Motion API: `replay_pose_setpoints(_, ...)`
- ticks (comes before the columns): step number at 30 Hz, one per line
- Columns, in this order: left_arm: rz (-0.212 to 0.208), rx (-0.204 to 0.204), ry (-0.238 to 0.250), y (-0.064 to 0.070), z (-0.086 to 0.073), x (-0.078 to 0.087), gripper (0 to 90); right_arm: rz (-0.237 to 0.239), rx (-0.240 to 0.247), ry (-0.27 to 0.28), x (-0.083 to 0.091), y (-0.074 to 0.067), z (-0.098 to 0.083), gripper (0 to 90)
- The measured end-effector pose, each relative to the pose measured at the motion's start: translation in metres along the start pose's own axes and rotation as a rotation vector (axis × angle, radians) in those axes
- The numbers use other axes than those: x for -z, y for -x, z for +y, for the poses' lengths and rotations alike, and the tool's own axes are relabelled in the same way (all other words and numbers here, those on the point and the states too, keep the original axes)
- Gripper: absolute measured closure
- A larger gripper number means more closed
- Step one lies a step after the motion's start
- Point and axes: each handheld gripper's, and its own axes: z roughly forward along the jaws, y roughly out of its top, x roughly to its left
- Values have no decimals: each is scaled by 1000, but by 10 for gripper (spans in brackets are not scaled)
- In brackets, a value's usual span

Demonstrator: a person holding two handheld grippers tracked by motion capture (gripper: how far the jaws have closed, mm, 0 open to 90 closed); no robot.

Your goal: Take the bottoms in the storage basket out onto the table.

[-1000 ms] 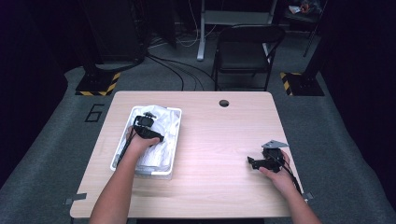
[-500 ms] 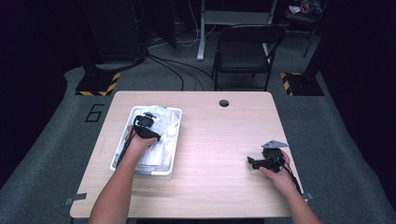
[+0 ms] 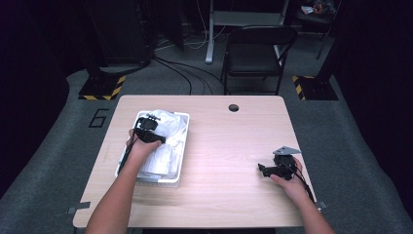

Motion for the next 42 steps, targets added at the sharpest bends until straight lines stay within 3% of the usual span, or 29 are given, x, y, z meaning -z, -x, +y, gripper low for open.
replay_pose_setpoints(10, -12, 5, 70, 0, 3, 25, 534, 0, 0, 0, 0, 0, 0, 116)
replay_pose_setpoints(23, 1, -38, 120, 4, 13, 56, 539, 0, 0, 0, 0, 0, 0, 115)
replay_pose_setpoints(35, 3, -27, 192, 5, 20, 83, 545, 0, 0, 0, 0, 0, 0, 116)
replay_pose_setpoints(42, 17, -68, 205, 7, 29, 107, 545, 0, 0, 0, 0, 0, 0, 116)
